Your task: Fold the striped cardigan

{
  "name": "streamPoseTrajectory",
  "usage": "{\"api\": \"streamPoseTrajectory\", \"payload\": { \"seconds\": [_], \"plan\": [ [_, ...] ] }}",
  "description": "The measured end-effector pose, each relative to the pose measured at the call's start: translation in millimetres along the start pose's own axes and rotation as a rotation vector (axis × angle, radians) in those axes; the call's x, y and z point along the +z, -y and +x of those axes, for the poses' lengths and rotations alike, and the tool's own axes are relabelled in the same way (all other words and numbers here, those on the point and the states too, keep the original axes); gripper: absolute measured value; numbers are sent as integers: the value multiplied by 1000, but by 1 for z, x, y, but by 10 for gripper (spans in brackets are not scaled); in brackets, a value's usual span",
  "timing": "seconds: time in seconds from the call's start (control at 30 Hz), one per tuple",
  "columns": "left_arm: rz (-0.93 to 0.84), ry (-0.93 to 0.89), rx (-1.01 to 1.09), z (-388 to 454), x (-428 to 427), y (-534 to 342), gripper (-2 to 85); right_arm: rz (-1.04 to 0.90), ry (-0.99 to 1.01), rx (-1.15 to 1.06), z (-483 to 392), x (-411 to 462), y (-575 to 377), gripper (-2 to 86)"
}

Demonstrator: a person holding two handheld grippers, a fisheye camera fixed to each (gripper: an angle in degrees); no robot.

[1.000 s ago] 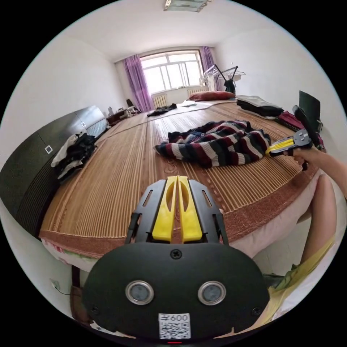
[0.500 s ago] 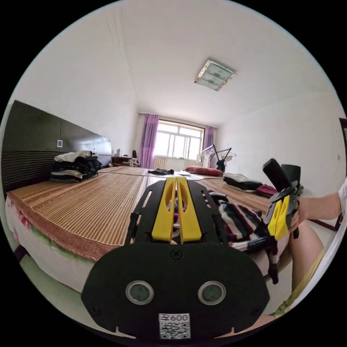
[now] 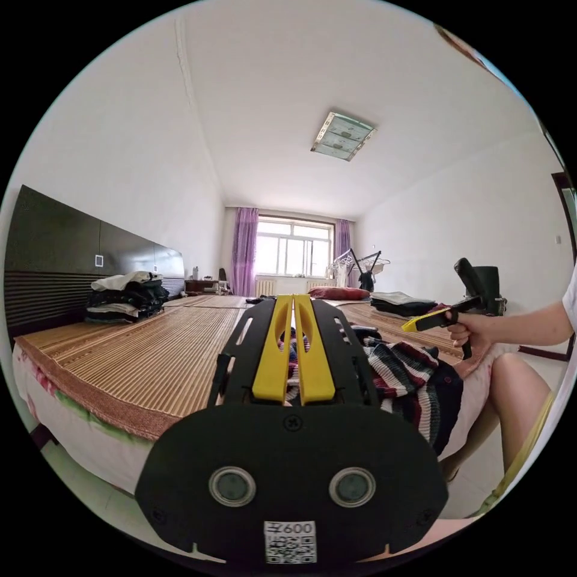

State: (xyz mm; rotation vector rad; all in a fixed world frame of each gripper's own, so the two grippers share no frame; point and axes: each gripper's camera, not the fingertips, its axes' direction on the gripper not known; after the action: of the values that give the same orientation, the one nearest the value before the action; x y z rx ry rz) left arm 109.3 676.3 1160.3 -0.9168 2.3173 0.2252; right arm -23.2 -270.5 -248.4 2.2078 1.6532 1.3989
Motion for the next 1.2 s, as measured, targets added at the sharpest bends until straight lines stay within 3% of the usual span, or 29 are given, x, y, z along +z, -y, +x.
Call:
{"api": "streamPoseTrajectory", "payload": {
  "seconds": [0.1, 0.2, 0.33, 0.47, 0.63, 0.7, 0.83, 1.0, 1.07, 1.13, 1.2],
  "plan": [
    [19, 13, 5, 5, -1, 8, 3, -186, -120, 15, 28, 37, -49, 96],
    [57, 43, -8, 10, -7, 17, 4, -189, -73, 89, 34, 35, -43, 80],
    [116, 99, -70, 13, -12, 33, 5, -181, -169, -12, -4, 41, -49, 74],
    [111, 41, -90, 14, -4, 58, 6, -198, -244, -101, -37, 52, -53, 60],
    [43, 10, 73, 59, 22, 105, 6, -187, -290, -146, -59, 57, -59, 51],
    [13, 73, 180, 95, 36, 129, 7, -184, -293, -150, -64, 59, -60, 47],
    [-88, 4, 475, 161, 65, 160, 6, -184, -230, -118, -59, 60, -61, 36],
    [-479, -152, 1071, 285, 140, 159, 5, -175, -117, 22, -30, 58, -61, 28],
    [-567, -93, 1254, 318, 159, 142, 4, -166, -97, 68, -24, 59, -63, 22],
    [-540, 3, 1333, 343, 163, 149, 3, -169, -94, 75, -25, 62, -63, 19],
    [-568, 3, 1283, 349, 168, 170, 3, -168, -104, 64, -31, 64, -64, 19]
  ]
}}
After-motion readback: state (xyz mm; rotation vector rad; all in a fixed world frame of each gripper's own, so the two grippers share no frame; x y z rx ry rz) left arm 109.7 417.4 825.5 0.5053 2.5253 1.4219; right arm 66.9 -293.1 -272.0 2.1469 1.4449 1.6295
